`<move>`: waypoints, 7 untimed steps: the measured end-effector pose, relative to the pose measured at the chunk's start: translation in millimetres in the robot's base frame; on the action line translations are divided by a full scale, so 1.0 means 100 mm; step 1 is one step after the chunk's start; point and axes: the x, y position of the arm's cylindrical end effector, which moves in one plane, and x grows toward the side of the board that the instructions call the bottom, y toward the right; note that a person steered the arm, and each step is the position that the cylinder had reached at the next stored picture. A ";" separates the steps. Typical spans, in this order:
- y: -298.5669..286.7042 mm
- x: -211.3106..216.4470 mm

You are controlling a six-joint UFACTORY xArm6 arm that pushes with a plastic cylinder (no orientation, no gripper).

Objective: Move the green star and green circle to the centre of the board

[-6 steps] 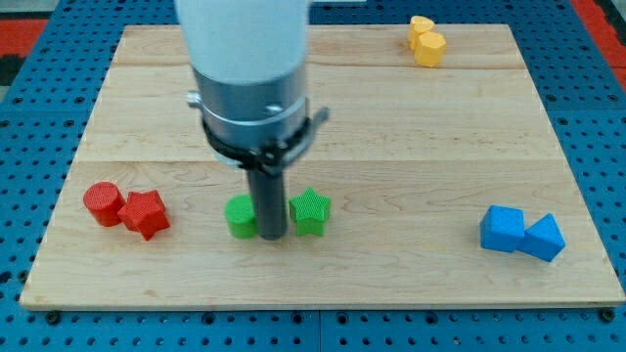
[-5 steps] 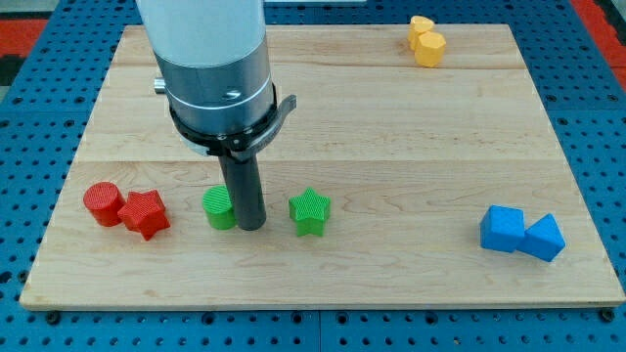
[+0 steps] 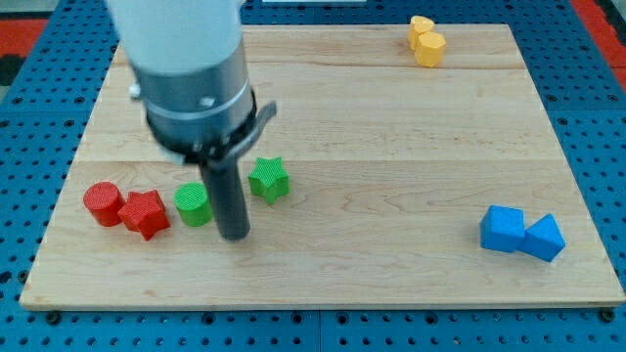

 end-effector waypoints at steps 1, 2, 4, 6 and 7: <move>-0.25 0.13; -0.65 -0.21; -0.10 -0.90; 0.18 -0.26; 0.94 -0.37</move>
